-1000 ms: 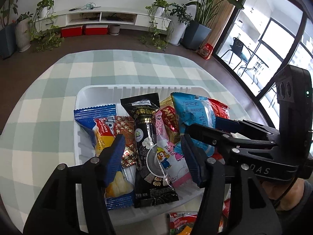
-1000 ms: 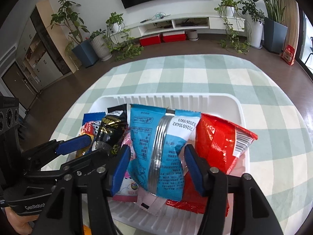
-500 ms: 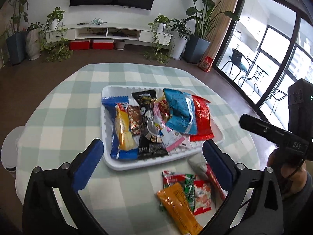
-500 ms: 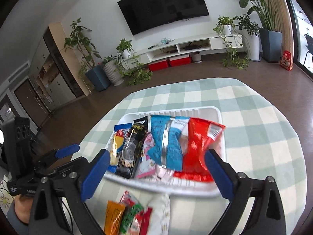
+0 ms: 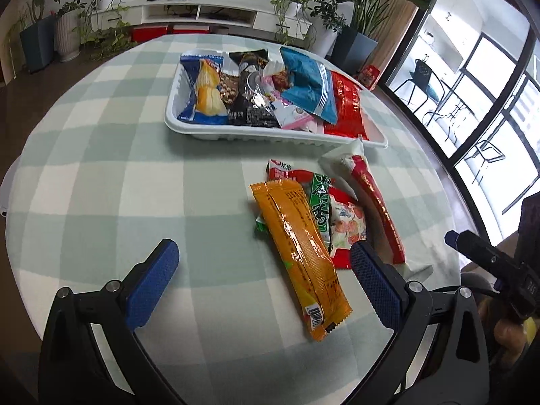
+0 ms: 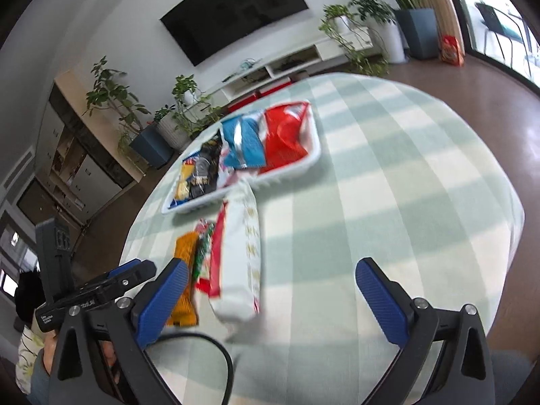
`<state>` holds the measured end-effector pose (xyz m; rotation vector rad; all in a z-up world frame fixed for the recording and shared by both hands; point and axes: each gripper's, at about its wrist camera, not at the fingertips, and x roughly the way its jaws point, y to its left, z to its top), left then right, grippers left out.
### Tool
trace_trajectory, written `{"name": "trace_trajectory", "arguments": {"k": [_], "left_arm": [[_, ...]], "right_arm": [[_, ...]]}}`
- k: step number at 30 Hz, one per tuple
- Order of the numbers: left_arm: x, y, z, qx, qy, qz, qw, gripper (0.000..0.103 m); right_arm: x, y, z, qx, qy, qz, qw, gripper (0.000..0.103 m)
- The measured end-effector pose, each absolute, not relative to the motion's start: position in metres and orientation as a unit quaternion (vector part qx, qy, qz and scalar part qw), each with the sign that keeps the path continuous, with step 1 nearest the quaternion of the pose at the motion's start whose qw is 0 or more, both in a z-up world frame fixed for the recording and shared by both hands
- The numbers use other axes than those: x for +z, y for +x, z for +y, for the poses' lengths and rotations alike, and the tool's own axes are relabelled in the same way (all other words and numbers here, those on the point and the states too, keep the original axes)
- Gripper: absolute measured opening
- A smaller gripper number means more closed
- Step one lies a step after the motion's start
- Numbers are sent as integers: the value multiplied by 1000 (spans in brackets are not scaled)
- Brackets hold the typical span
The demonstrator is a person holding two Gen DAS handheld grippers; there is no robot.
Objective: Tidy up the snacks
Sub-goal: 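Withdraw both tools from the tray back to the remaining snacks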
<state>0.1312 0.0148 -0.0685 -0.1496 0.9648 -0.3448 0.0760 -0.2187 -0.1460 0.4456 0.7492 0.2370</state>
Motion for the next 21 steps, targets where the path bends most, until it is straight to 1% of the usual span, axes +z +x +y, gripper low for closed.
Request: {"name": "trace_trajectory", "arguments": {"k": [2, 10, 12, 13, 14, 15, 18, 20, 21], "left_arm": [[-69, 131, 9, -165, -66, 462, 869, 102], [-75, 141, -8, -158, -29, 475, 865, 101], [-79, 144, -14, -159, -15, 480, 863, 95], [-81, 146, -16, -159, -10, 483, 861, 87], [-83, 147, -18, -159, -4, 485, 860, 82], [-84, 147, -20, -157, 4, 483, 862, 82], [-84, 151, -18, -160, 6, 482, 861, 73], [-83, 153, -14, -162, 8, 484, 860, 63], [-83, 154, -12, -163, 11, 484, 860, 60]], "right_arm": [[-154, 70, -218, 115, 213, 372, 896, 94], [-155, 60, -212, 119, 197, 362, 903, 92], [-156, 59, -212, 117, 198, 363, 903, 92], [-156, 58, -212, 117, 196, 363, 903, 92], [-156, 58, -212, 117, 194, 362, 904, 92], [-155, 57, -212, 117, 193, 362, 904, 92], [-156, 57, -211, 119, 190, 362, 905, 92], [-155, 56, -210, 120, 186, 361, 906, 92], [-155, 57, -209, 119, 183, 360, 907, 92]]}}
